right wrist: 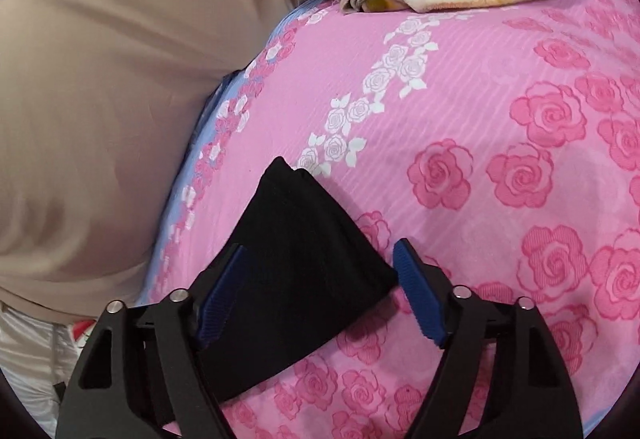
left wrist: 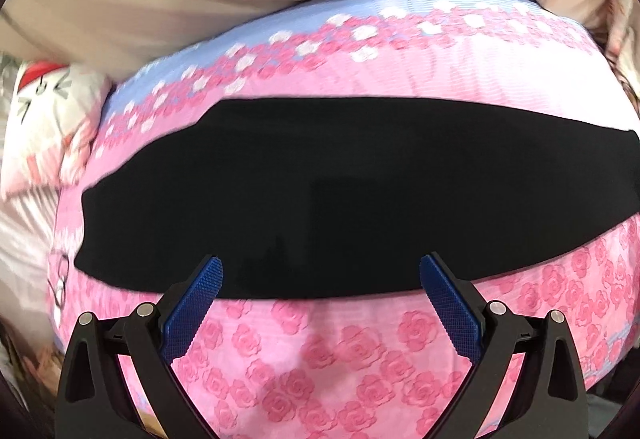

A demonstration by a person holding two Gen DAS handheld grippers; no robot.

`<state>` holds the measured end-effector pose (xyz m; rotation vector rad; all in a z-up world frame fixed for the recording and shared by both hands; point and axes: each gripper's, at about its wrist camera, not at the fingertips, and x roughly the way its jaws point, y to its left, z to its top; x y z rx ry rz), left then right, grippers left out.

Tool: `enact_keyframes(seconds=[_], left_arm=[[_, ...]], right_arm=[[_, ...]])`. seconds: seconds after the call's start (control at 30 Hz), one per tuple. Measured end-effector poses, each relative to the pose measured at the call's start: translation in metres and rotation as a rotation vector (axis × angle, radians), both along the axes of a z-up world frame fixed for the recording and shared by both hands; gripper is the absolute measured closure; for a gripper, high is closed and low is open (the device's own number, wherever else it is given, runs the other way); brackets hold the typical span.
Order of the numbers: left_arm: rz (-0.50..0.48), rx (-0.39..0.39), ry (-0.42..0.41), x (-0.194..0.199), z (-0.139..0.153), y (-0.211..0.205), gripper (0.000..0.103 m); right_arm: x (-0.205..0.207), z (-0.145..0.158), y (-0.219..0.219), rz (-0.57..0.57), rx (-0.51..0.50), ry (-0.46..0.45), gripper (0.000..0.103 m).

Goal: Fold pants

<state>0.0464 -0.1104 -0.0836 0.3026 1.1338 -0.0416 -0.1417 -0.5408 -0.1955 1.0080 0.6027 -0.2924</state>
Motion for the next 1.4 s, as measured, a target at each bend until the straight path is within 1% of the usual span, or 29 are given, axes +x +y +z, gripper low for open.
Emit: enact_keyframes(seconds=[0.03, 0.1, 0.13, 0.17, 0.2, 0.23, 0.3, 0.33, 0.37, 0.4, 0.53, 0.63, 0.67, 0.73, 0.8, 0.83, 0.9, 0.93, 1.03, 1.1, 1.2, 1.23, 1.27, 1.3, 1.33, 1.37, 1.4], left_arm=[[0.026, -0.007, 0.014, 0.001, -0.002, 0.009, 0.005], [0.079, -0.022, 0.043, 0.004, -0.007, 0.028, 0.005], [0.101, -0.024, 0.052, 0.004, -0.009, 0.036, 0.005], [0.117, -0.025, 0.057, 0.005, -0.010, 0.043, 0.005], [0.139, -0.026, 0.063, 0.005, -0.012, 0.054, 0.005], [0.157, -0.023, 0.066, 0.005, -0.013, 0.063, 0.005], [0.189, -0.018, 0.068, 0.005, -0.015, 0.080, 0.005], [0.203, -0.022, 0.071, 0.005, -0.015, 0.089, 0.005], [0.216, -0.026, 0.072, 0.004, -0.015, 0.097, 0.005], [0.231, -0.031, 0.070, 0.004, -0.015, 0.107, 0.005], [0.267, -0.055, 0.072, 0.003, -0.016, 0.138, 0.005], [0.287, -0.073, 0.071, 0.004, -0.018, 0.158, 0.005], [0.290, -0.081, 0.071, 0.005, -0.019, 0.165, 0.005], [0.294, -0.096, 0.067, 0.006, -0.020, 0.174, 0.005], [0.297, -0.114, 0.061, 0.008, -0.019, 0.184, 0.005], [0.299, -0.124, 0.057, 0.008, -0.019, 0.189, 0.005], [0.304, -0.142, 0.040, 0.008, -0.016, 0.201, 0.005], [0.306, -0.147, 0.032, 0.008, -0.014, 0.207, 0.005], [0.321, -0.164, 0.009, 0.006, -0.009, 0.232, 0.005], [0.340, -0.166, -0.006, 0.002, -0.007, 0.253, 0.005], [0.373, -0.158, -0.023, -0.008, -0.008, 0.285, 0.005], [0.385, -0.152, -0.026, -0.011, -0.009, 0.295, 0.005], [0.398, -0.147, -0.028, -0.015, -0.011, 0.305, 0.005], [0.419, -0.141, -0.027, -0.019, -0.013, 0.320, 0.005], [0.432, -0.140, -0.027, -0.022, -0.014, 0.329, 0.005], [0.449, -0.145, -0.025, -0.025, -0.016, 0.340, 0.005], [0.465, -0.154, -0.023, -0.028, -0.018, 0.350, 0.005]], right_arm=[[0.005, 0.001, 0.002, 0.016, -0.012, 0.009, 0.044], [0.014, 0.001, 0.010, 0.100, 0.025, -0.003, 0.061], [0.020, 0.000, 0.017, 0.134, 0.012, 0.013, 0.061], [0.027, 0.001, 0.027, 0.154, -0.046, 0.044, 0.061], [0.026, 0.002, 0.029, 0.144, -0.066, 0.046, 0.061], [0.026, 0.002, 0.029, 0.121, -0.053, 0.040, 0.061], [0.027, -0.002, 0.021, 0.048, 0.039, 0.013, 0.063], [0.028, -0.002, 0.020, 0.034, 0.039, 0.022, 0.076], [0.031, -0.001, 0.021, 0.038, 0.036, 0.030, 0.084], [0.034, 0.002, 0.024, 0.046, 0.025, 0.039, 0.085], [0.046, 0.033, 0.046, 0.066, -0.078, 0.042, 0.085], [0.065, 0.069, 0.079, 0.136, -0.172, 0.037, 0.085], [0.073, 0.083, 0.097, 0.177, -0.207, 0.028, 0.085], [0.092, 0.105, 0.129, 0.257, -0.245, 0.009, 0.085], [0.120, 0.127, 0.178, 0.371, -0.286, -0.014, 0.085], [0.129, 0.131, 0.194, 0.408, -0.291, -0.020, 0.085], [0.153, 0.140, 0.244, 0.515, -0.324, -0.035, 0.085], [0.166, 0.140, 0.274, 0.580, -0.335, -0.036, 0.085], [0.196, 0.128, 0.344, 0.713, -0.351, -0.018, 0.085], [0.207, 0.112, 0.398, 0.807, -0.399, 0.024, 0.085], [0.222, 0.079, 0.464, 0.919, -0.443, 0.085, 0.085], [0.225, 0.068, 0.483, 0.949, -0.487, 0.121, 0.084], [0.229, 0.055, 0.504, 0.982, -0.554, 0.172, 0.082], [0.229, 0.046, 0.518, 1.007, -0.596, 0.204, 0.078], [0.225, 0.042, 0.526, 1.014, -0.636, 0.214, 0.068], [0.218, 0.044, 0.536, 1.025, -0.700, 0.204, 0.060], [0.212, 0.048, 0.543, 1.058, -0.719, 0.200, 0.048]])
